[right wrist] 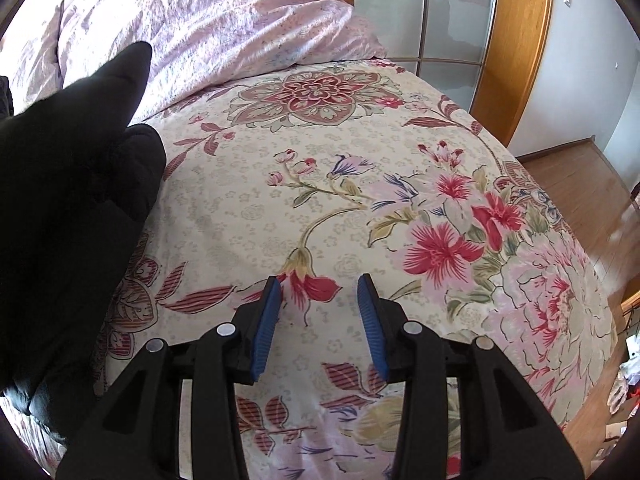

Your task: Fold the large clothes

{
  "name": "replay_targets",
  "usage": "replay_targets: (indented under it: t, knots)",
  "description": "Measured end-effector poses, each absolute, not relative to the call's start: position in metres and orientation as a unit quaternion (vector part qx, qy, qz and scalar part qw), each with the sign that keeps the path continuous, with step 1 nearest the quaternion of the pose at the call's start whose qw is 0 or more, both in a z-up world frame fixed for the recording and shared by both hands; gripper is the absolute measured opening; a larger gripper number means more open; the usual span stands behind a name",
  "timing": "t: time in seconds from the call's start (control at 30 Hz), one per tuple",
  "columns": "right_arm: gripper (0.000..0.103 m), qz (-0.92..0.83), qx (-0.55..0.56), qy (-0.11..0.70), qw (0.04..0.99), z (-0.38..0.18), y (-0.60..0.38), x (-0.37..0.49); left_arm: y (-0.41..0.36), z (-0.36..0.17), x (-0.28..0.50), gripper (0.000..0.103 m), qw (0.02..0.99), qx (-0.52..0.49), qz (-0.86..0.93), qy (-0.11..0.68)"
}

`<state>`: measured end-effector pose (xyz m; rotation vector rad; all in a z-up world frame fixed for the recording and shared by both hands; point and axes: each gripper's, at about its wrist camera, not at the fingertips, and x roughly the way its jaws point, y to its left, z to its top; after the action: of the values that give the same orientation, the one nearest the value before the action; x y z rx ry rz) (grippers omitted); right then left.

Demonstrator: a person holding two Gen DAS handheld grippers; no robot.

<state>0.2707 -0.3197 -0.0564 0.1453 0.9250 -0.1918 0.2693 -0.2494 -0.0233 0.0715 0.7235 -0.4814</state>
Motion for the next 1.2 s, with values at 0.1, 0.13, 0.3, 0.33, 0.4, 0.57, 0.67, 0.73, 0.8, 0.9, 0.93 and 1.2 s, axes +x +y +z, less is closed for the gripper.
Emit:
replay_targets:
  t: [0.1, 0.13, 0.3, 0.33, 0.4, 0.57, 0.67, 0.73, 0.8, 0.9, 0.93, 1.2]
  knots:
    - [0.042, -0.094, 0.069, 0.445, 0.888, -0.056, -0.321, 0.270, -0.257, -0.029, 0.271, 0.077, 0.904, 0.043, -0.234, 0.355]
    - [0.042, -0.095, 0.068, 0.446, 0.888, -0.057, -0.321, 0.270, -0.260, -0.031, 0.272, 0.077, 0.903, 0.049, -0.233, 0.357]
    - [0.043, -0.098, 0.064, 0.444, 0.888, -0.057, -0.321, 0.268, -0.265, -0.039, 0.271, 0.078, 0.902, 0.060, -0.231, 0.361]
    - [0.043, -0.099, 0.063, 0.444, 0.888, -0.057, -0.322, 0.268, -0.266, -0.040, 0.271, 0.078, 0.901, 0.062, -0.231, 0.362]
    - [0.043, -0.102, 0.061, 0.443, 0.888, -0.057, -0.323, 0.267, -0.264, -0.044, 0.273, 0.078, 0.900, 0.061, -0.231, 0.363]
    - [0.044, -0.104, 0.060, 0.443, 0.888, -0.057, -0.324, 0.267, -0.256, -0.043, 0.278, 0.079, 0.900, 0.059, -0.230, 0.367]
    - [0.044, -0.105, 0.059, 0.443, 0.888, -0.057, -0.324, 0.267, -0.251, -0.042, 0.278, 0.079, 0.901, 0.066, -0.226, 0.364]
    - [0.044, -0.104, 0.058, 0.443, 0.889, -0.057, -0.324, 0.267, -0.254, -0.039, 0.279, 0.080, 0.901, 0.067, -0.225, 0.364]
    - [0.045, -0.104, 0.058, 0.443, 0.889, -0.057, -0.325, 0.267, -0.257, -0.039, 0.274, 0.081, 0.902, 0.070, -0.222, 0.364]
    - [0.045, -0.104, 0.056, 0.443, 0.889, -0.057, -0.324, 0.267, -0.262, -0.040, 0.272, 0.082, 0.902, 0.076, -0.222, 0.364]
    - [0.046, -0.103, 0.056, 0.442, 0.889, -0.057, -0.325, 0.267, -0.262, -0.040, 0.272, 0.082, 0.902, 0.077, -0.222, 0.363]
    - [0.046, -0.104, 0.055, 0.441, 0.890, -0.057, -0.325, 0.267, -0.255, -0.028, 0.255, 0.084, 0.898, 0.072, -0.236, 0.363]
